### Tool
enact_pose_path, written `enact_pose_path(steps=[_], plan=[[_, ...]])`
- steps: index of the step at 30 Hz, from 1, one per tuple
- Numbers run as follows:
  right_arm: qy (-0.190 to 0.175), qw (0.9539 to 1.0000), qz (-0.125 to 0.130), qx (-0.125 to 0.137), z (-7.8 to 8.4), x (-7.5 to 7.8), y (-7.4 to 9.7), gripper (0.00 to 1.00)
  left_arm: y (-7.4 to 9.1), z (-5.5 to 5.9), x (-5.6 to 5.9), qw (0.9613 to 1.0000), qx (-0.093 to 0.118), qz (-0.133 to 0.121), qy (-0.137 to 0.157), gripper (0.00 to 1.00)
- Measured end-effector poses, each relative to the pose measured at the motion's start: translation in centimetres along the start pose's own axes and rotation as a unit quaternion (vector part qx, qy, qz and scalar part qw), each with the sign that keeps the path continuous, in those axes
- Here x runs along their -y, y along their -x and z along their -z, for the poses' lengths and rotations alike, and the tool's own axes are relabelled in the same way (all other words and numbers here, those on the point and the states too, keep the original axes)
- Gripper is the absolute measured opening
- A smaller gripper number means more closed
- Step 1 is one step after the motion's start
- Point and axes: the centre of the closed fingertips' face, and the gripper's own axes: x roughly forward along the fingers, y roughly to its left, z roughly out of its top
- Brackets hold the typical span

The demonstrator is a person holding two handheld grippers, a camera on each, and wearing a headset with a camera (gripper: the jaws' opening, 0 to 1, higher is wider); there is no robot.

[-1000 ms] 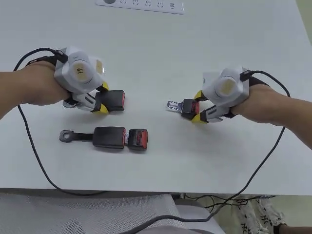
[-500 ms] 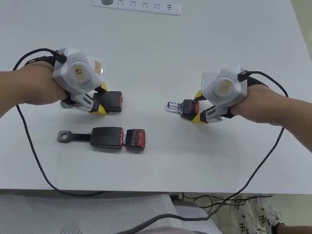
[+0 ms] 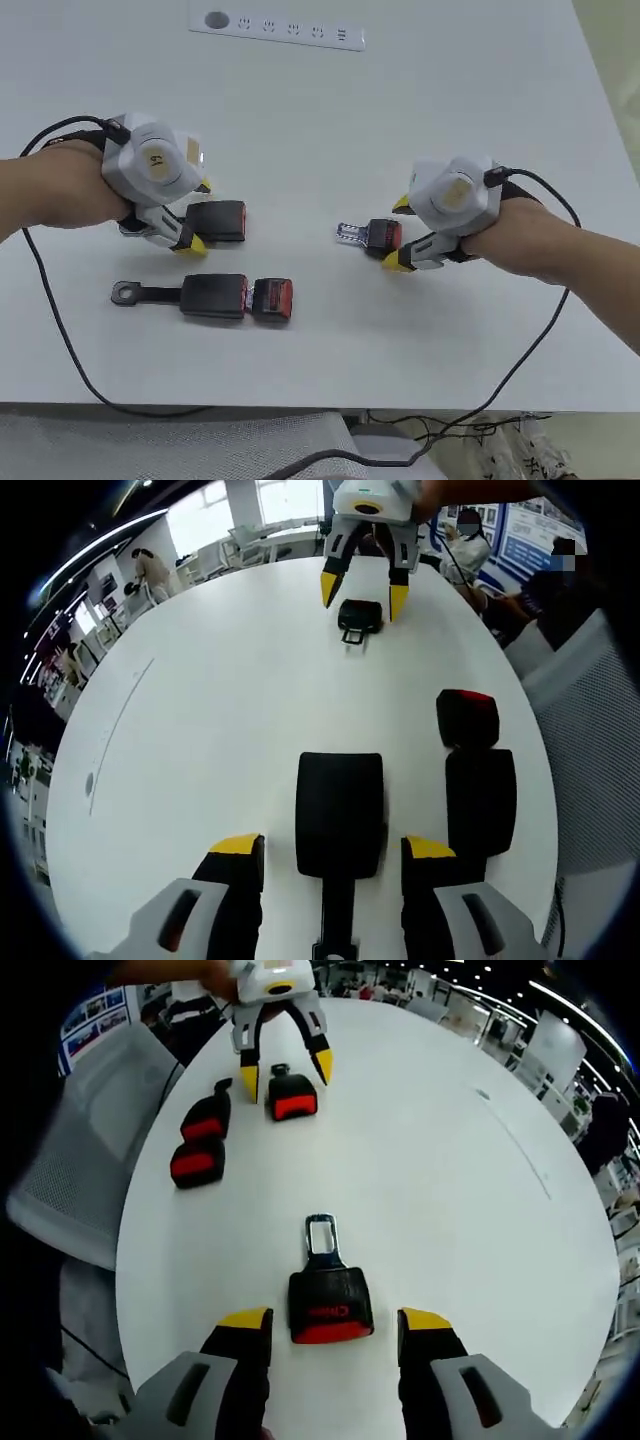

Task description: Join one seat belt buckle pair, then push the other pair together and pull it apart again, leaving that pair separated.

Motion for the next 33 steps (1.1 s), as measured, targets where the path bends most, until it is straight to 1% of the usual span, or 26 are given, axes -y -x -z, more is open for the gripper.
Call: enact_pose_path(steps=[2,3,4,5,7,9,10,11,12,14,16,17,18,19,20,22,23,24,25,27,29,30,31,33], plan=[[-0.011,0.9998,0.013,0.008,0.0,-0.5,0.1,0.49,0.9,-0.1,0.1,0.9998,0.009,-0.013,0.014,0.59],[-0.016,0.9997,0.015,0.010,-0.3,-0.7,0.5,0.50,1.5,-0.1,0.1,0.9992,0.013,-0.025,0.029,0.61],[-0.018,0.9996,0.017,0.012,-0.5,-1.1,0.8,0.50,1.8,-0.1,0.1,0.9986,0.018,-0.033,0.038,0.64],[-0.019,0.9994,0.024,0.014,-0.6,-1.2,0.9,0.51,2.2,-0.1,0.1,0.9983,0.024,-0.037,0.039,0.65],[-0.026,0.9990,0.031,0.018,-0.6,-1.8,0.9,0.53,3.2,-0.1,0.5,0.9972,0.032,-0.046,0.048,0.66],[-0.038,0.9980,0.043,0.026,-1.0,-2.3,1.3,0.57,4.1,0.1,0.9,0.9959,0.039,-0.058,0.058,0.68],[-0.042,0.9976,0.046,0.029,-1.1,-2.5,1.5,0.59,4.5,0.3,1.1,0.9947,0.045,-0.064,0.068,0.68],[-0.046,0.9971,0.051,0.032,-1.5,-2.9,2.0,0.61,4.9,0.3,1.3,0.9933,0.051,-0.069,0.077,0.69],[-0.052,0.9964,0.057,0.037,-1.7,-3.3,2.4,0.62,5.2,0.5,1.5,0.9912,0.060,-0.075,0.091,0.70],[-0.065,0.9947,0.065,0.046,-2.1,-3.9,3.0,0.65,6.0,0.6,2.0,0.9893,0.068,-0.080,0.102,0.73],[-0.080,0.9928,0.069,0.056,-2.2,-4.3,2.8,0.68,6.8,0.8,2.6,0.9873,0.072,-0.090,0.109,0.77],[-0.085,0.9922,0.069,0.059,-2.3,-4.5,2.9,0.70,7.1,1.0,2.8,0.9861,0.072,-0.096,0.115,0.80],[-0.087,0.9916,0.072,0.063,-2.5,-4.9,3.2,0.71,7.3,1.7,3.0,0.9853,0.073,-0.095,0.122,0.81],[-0.086,0.9914,0.074,0.065,-2.7,-5.2,3.3,0.73,7.7,2.1,3.4,0.9842,0.075,-0.096,0.128,0.80],[-0.088,0.9908,0.077,0.068,-2.8,-5.6,3.5,0.75,7.9,2.3,3.6,0.9834,0.076,-0.099,0.131,0.81],[-0.094,0.9896,0.080,0.074,-2.8,-5.7,3.5,0.76,8.7,2.7,4.1,0.9812,0.076,-0.108,0.141,0.81],[-0.098,0.9888,0.081,0.078,-2.8,-6.0,3.6,0.78,9.0,2.9,4.3,0.9801,0.078,-0.111,0.145,0.82],[-0.098,0.9886,0.081,0.081,-2.8,-6.1,3.6,0.78,8.9,3.3,4.7,0.9784,0.081,-0.113,0.153,0.82],[-0.098,0.9886,0.081,0.081,-2.7,-6.8,3.8,0.77,8.8,3.6,5.0,0.9774,0.082,-0.114,0.158,0.82],[-0.099,0.9882,0.084,0.081,-2.3,-7.2,4.0,0.79,8.5,4.2,5.6,0.9772,0.077,-0.115,0.161,0.85],[-0.106,0.9873,0.086,0.081,-1.9,-7.1,4.0,0.82,8.4,4.6,6.1,0.9767,0.072,-0.116,0.166,0.86],[-0.107,0.9872,0.087,0.080,-1.7,-7.2,4.0,0.84,8.6,4.4,6.3,0.9759,0.073,-0.116,0.170,0.86],[-0.108,0.9870,0.089,0.080,-1.5,-7.4,4.2,0.86,8.7,4.4,6.4,0.9745,0.075,-0.118,0.176,0.87],[-0.114,0.9860,0.090,0.083,-1.4,-7.8,4.5,0.89,8.9,4.9,6.3,0.9710,0.081,-0.123,0.189,0.89]])
